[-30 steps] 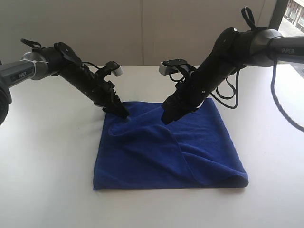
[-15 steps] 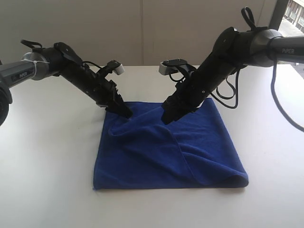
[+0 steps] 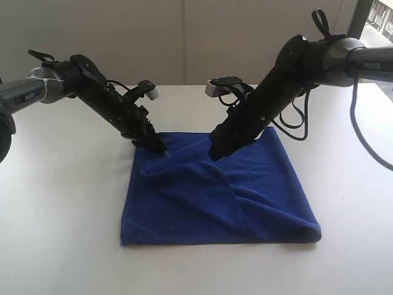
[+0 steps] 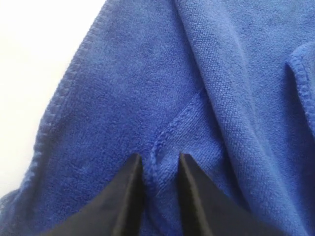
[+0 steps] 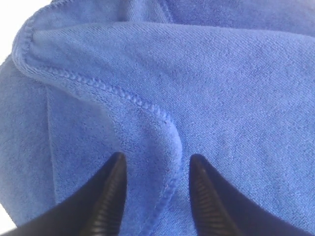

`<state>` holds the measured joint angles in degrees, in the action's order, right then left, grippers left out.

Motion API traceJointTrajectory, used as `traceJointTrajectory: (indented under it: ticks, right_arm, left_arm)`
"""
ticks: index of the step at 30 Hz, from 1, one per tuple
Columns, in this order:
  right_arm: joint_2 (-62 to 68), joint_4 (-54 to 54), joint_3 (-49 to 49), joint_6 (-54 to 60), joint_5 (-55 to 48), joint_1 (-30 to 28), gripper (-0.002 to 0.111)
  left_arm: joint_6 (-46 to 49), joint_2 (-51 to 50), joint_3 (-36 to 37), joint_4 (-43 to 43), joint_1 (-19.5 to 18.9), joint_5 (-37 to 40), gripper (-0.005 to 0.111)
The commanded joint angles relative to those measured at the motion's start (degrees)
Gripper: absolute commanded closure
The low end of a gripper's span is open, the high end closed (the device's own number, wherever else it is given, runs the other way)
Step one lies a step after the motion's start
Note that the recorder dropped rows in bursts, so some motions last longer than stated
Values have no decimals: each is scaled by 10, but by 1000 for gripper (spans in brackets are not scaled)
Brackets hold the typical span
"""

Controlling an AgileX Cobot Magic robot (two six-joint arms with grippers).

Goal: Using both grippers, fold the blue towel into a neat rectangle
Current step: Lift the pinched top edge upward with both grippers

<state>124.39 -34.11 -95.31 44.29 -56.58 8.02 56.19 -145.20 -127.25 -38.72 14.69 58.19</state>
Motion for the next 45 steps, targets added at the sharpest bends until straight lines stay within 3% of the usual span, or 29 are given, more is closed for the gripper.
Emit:
traceJointTrajectory:
  ticks: [1, 5, 14, 18, 26, 45]
  right_arm:
    - [-2, 0, 1, 5, -1, 1, 68]
    - [-2, 0, 1, 5, -1, 1, 68]
    - [9, 0, 1, 1, -5, 1, 67]
    - [12, 0, 1, 5, 17, 1, 52]
    - [42, -5, 1, 21, 70, 22, 52]
    - [32, -14, 0, 22, 26, 42, 53]
  left_arm:
    - [1, 1, -2, -1, 3, 9, 93]
    - [1, 5, -2, -1, 3, 9, 107]
    - [1, 27, -2, -1, 3, -4, 107]
    - [4, 39, -2, -1, 3, -12, 107]
    - [4, 39, -2, -3, 3, -10, 107]
    - [4, 39, -2, -4, 3, -11, 107]
